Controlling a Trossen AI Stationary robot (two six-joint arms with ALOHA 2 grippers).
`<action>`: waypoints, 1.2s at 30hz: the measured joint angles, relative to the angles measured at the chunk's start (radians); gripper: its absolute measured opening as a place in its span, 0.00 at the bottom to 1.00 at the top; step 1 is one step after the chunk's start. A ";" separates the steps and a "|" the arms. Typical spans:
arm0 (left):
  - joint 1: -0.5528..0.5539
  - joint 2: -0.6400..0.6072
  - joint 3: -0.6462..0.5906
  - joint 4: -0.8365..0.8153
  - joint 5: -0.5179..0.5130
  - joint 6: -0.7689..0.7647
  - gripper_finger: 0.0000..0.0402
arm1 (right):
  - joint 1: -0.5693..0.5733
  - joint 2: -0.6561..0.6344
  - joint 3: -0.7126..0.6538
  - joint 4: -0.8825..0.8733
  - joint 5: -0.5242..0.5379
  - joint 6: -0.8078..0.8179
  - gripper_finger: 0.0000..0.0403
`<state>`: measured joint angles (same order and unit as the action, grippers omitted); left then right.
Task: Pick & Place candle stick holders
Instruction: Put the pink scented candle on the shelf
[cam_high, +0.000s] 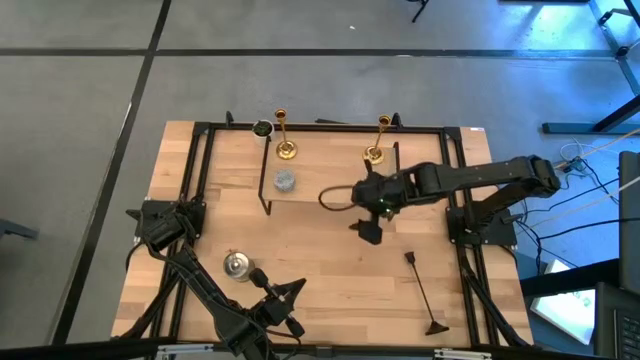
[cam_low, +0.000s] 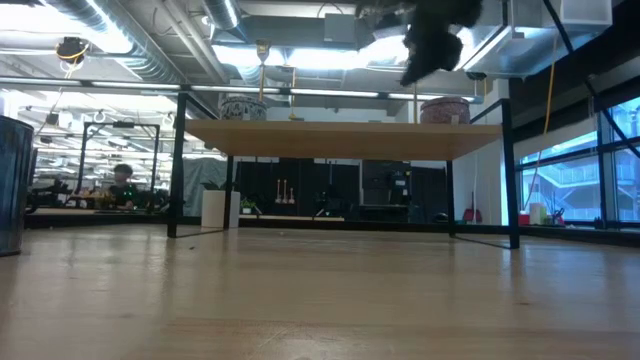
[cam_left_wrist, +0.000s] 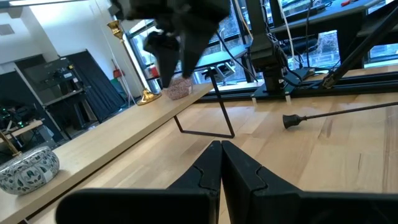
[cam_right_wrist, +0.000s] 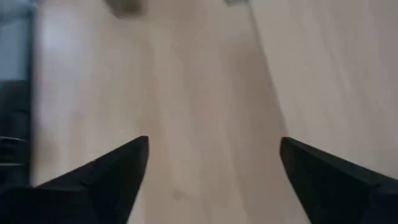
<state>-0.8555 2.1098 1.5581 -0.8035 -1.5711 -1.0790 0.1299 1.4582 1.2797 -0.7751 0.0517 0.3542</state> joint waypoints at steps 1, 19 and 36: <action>0.000 0.000 0.000 0.001 0.000 0.000 0.01 | 0.011 0.000 0.000 -0.033 0.033 0.004 0.84; 0.000 0.000 0.000 0.024 0.000 0.016 0.01 | 0.104 -0.157 0.041 -0.400 0.374 0.230 0.01; 0.009 0.000 0.000 0.030 0.001 0.019 0.01 | -0.032 -0.073 0.040 -0.475 0.386 0.318 0.00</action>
<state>-0.8463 2.1098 1.5581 -0.7738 -1.5703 -1.0604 0.0979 1.3857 1.3201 -1.2501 0.4380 0.6720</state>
